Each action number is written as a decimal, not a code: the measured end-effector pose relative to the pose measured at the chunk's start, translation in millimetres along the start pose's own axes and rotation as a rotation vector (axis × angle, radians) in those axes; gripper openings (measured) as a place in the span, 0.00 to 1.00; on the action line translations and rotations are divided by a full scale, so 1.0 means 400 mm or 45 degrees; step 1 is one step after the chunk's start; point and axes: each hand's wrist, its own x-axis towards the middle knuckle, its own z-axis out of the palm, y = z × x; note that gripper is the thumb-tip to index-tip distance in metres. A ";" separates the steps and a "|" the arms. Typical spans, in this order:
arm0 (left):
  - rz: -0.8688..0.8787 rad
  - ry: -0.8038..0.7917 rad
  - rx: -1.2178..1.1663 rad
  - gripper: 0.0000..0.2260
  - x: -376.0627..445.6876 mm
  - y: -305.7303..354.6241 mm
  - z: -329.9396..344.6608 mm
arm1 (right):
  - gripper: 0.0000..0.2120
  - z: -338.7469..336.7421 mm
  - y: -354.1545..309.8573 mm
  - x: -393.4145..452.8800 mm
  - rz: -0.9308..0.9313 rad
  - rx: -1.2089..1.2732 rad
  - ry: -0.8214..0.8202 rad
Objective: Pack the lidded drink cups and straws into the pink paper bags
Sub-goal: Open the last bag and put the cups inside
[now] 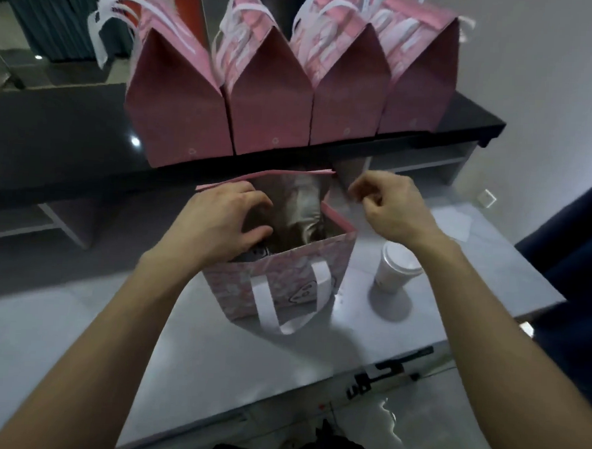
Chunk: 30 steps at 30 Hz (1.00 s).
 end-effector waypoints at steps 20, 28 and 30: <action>-0.069 -0.140 -0.083 0.23 0.047 -0.014 0.032 | 0.43 -0.011 0.228 0.000 0.398 -0.485 -0.141; -0.211 -0.085 -0.042 0.33 -0.025 -0.076 0.039 | 0.38 -0.162 -0.148 0.108 -0.286 0.069 0.131; -0.241 -0.130 -0.053 0.41 -0.036 -0.086 0.045 | 0.42 -0.138 -0.196 0.111 -0.340 -0.023 -0.136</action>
